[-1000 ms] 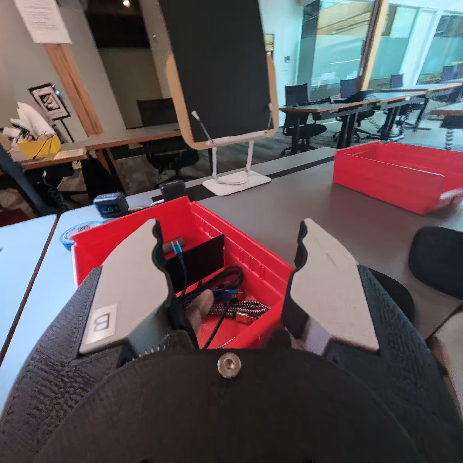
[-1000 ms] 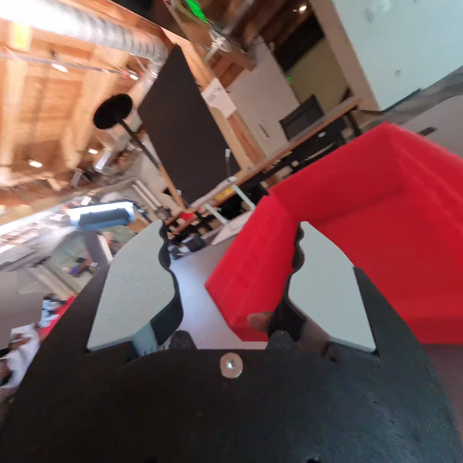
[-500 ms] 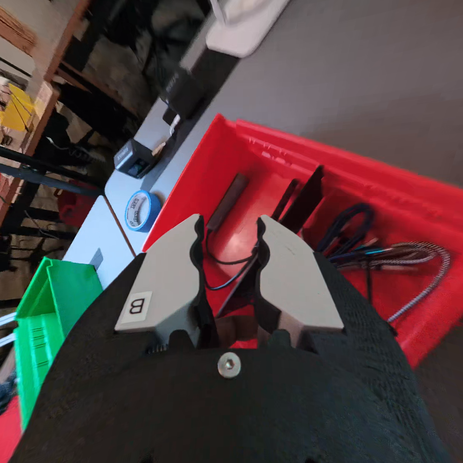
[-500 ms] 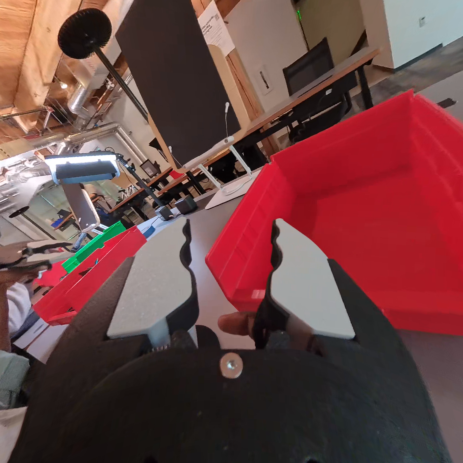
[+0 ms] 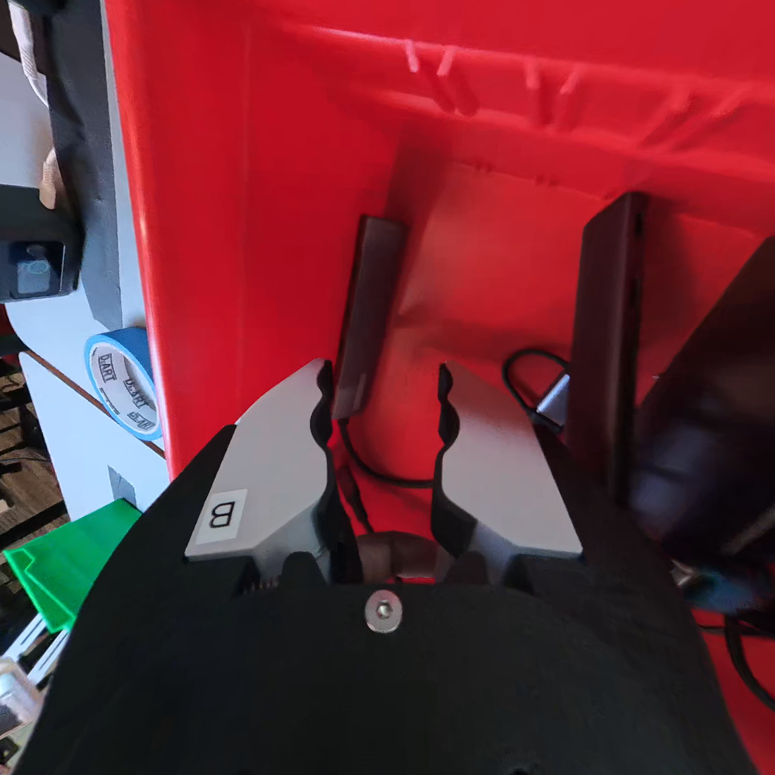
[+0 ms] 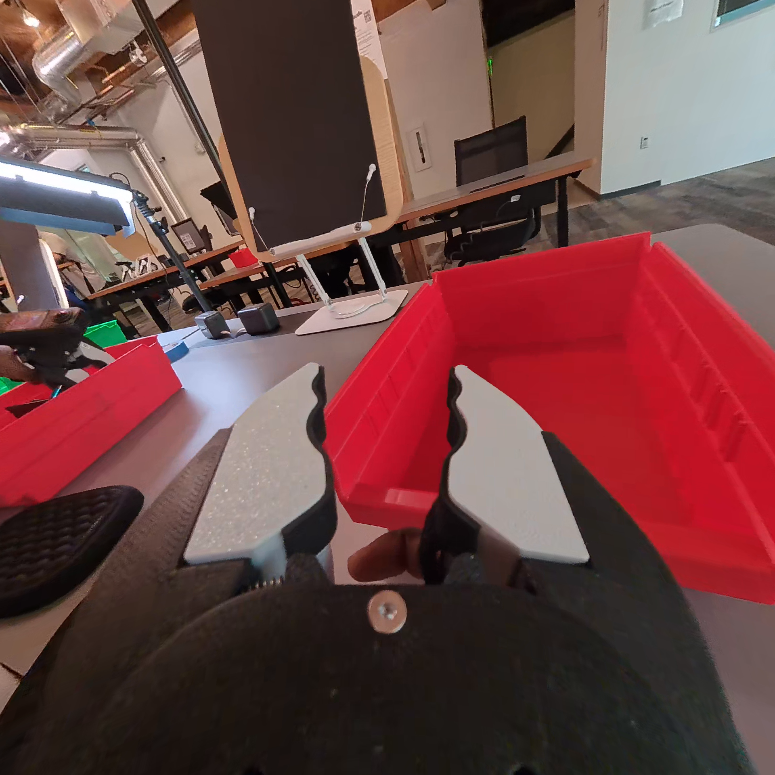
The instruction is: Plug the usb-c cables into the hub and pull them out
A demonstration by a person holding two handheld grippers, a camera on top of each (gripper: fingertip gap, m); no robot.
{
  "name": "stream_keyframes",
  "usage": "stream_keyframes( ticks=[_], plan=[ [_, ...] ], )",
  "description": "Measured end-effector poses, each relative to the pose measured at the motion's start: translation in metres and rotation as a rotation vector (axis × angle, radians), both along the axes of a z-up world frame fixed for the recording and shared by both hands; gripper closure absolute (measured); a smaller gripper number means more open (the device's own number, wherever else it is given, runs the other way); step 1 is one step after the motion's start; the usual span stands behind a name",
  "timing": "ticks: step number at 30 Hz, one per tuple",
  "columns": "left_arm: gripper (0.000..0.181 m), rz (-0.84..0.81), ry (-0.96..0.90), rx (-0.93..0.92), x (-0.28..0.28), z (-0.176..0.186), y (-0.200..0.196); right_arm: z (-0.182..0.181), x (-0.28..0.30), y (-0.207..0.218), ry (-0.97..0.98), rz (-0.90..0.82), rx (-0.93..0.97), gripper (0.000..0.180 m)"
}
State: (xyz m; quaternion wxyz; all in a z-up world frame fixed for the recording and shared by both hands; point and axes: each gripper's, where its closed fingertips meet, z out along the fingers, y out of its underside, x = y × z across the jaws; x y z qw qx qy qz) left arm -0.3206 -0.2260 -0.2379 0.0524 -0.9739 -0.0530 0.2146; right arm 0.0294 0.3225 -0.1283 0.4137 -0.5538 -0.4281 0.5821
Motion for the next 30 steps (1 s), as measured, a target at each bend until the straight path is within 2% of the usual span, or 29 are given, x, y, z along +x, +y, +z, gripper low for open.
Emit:
stream_keyframes(
  ticks=[1, 6, 11, 12, 13, 17, 22, 25, 30],
  plan=[
    [0.131, 0.003, 0.009, 0.004, -0.004, -0.003, 0.0, 0.0, 0.001, 0.001, 0.004, -0.004, -0.003, 0.125],
    [0.139, -0.027, 0.01, -0.004, -0.01, -0.018, 0.0, 0.003, 0.002, 0.004, 0.023, -0.01, -0.024, 0.13],
    [0.145, -0.058, 0.108, -0.017, -0.013, -0.018, -0.001, 0.001, 0.002, 0.004, 0.019, -0.016, -0.013, 0.131],
    [0.155, -0.069, 0.144, -0.031, -0.014, -0.015, -0.002, 0.001, 0.002, 0.004, 0.016, -0.017, -0.011, 0.131],
    [0.172, -0.076, 0.177, -0.046, -0.015, -0.011, -0.003, 0.0, 0.001, 0.004, 0.015, -0.019, -0.008, 0.131],
    [0.175, -0.082, 0.071, -0.036, 0.005, -0.01, 0.001, -0.002, 0.0, 0.006, 0.009, -0.03, -0.005, 0.132],
    [0.172, -0.139, 0.143, -0.106, -0.003, -0.012, 0.003, -0.003, 0.0, 0.007, 0.003, -0.035, -0.006, 0.133],
    [0.179, -0.16, 0.11, -0.146, -0.002, -0.02, 0.003, -0.002, 0.001, 0.007, 0.009, -0.037, -0.007, 0.133],
    [0.178, -0.194, 0.149, -0.176, -0.006, -0.019, 0.004, -0.003, 0.001, 0.009, 0.009, -0.046, -0.007, 0.133]
  ],
)
